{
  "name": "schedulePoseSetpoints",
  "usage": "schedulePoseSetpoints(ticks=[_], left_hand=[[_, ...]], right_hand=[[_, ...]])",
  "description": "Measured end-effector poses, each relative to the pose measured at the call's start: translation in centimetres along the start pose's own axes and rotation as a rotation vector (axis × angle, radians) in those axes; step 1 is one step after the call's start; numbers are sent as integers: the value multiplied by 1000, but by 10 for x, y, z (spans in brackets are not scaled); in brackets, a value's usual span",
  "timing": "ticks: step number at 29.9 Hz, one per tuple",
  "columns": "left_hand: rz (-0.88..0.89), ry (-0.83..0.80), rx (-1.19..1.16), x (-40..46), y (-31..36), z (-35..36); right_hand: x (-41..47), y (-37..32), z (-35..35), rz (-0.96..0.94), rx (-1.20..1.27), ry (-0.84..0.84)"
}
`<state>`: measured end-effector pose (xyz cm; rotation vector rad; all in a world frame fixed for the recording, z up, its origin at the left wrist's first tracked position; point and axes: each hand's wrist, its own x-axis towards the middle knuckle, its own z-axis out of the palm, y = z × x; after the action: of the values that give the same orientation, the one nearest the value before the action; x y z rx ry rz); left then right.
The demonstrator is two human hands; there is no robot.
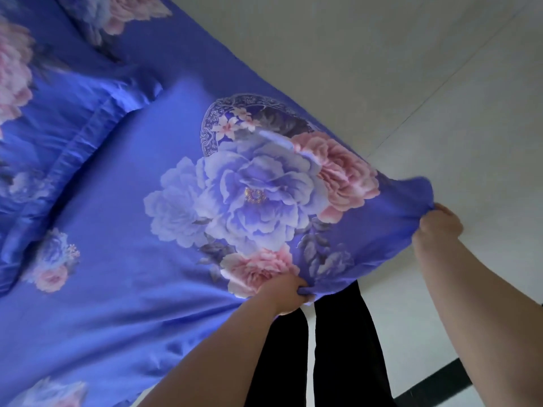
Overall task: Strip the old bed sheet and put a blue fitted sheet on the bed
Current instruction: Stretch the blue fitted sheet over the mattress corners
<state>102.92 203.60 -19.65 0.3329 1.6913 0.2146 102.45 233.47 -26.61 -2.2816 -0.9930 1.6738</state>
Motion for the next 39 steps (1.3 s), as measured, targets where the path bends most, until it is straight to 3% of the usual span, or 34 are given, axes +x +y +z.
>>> schedulePoseSetpoints(ticks=[4,5,7,10,12,14,17,20,21,23,27,31,39], left_hand=[[-5,17,-87,1,-7,4],[-9,27,-114,2,-9,6],[-30,23,-167,2,-10,13],[-53,4,-183,2,-8,27],[-57,9,-195,3,-10,33],[-56,9,-201,1,-13,33],[-43,97,-92,-5,-25,40],[-33,419,55,-18,-45,53],[-27,565,105,-25,-52,56],[-61,814,124,-36,-73,65],[-305,985,65,-61,-133,90],[-542,970,-32,-95,-198,125],[-913,772,-205,-173,-328,219]], right_hand=[[-5,6,12,-83,-308,120],[-12,9,15,-163,-499,153],[-46,15,21,-529,-878,123],[-98,46,41,-1353,-907,-290],[-128,79,51,-1694,-934,-648],[-143,118,44,-1872,-1127,-933],[-123,150,18,-1815,-1549,-1081],[-115,150,-6,-1436,-2198,-1036],[-119,153,-12,-1380,-2283,-971],[-130,161,-17,-1376,-2200,-1001],[-178,182,3,-1534,-1942,-1120],[-229,224,23,-1428,-1810,-1375],[-317,341,2,-1423,-1860,-1468]])
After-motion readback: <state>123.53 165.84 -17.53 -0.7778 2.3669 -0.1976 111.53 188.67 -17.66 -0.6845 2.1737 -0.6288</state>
